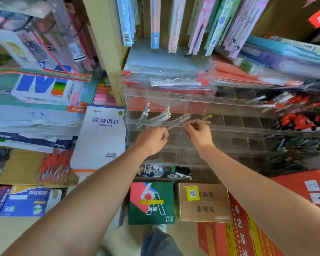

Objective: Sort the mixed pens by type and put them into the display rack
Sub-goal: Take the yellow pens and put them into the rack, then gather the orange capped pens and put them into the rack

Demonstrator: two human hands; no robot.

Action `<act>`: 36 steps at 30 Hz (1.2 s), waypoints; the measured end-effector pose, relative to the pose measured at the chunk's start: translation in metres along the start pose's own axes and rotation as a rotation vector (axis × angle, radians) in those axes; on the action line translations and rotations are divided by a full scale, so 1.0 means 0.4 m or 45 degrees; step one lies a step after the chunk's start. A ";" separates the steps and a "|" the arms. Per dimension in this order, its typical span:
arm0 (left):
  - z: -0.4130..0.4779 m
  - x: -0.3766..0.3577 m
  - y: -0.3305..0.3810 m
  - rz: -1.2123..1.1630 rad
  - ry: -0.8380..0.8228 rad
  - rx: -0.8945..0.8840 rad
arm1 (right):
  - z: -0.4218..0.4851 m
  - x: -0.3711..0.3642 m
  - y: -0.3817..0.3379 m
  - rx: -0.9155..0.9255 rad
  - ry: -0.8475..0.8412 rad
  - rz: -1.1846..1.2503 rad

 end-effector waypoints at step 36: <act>-1.201 0.325 -1.898 -0.373 0.379 0.883 | -0.934 -2.096 -0.242 0.092 -1.199 -0.549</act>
Point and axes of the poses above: each hand's wrist, its own z-axis towards the middle knuckle, its own x-axis out of the back of the hand, y = z × x, the point moved 8 cm from there along z, towards the middle knuckle, and after that the axes turned 1 degree about -z, right-handed, at the moved point
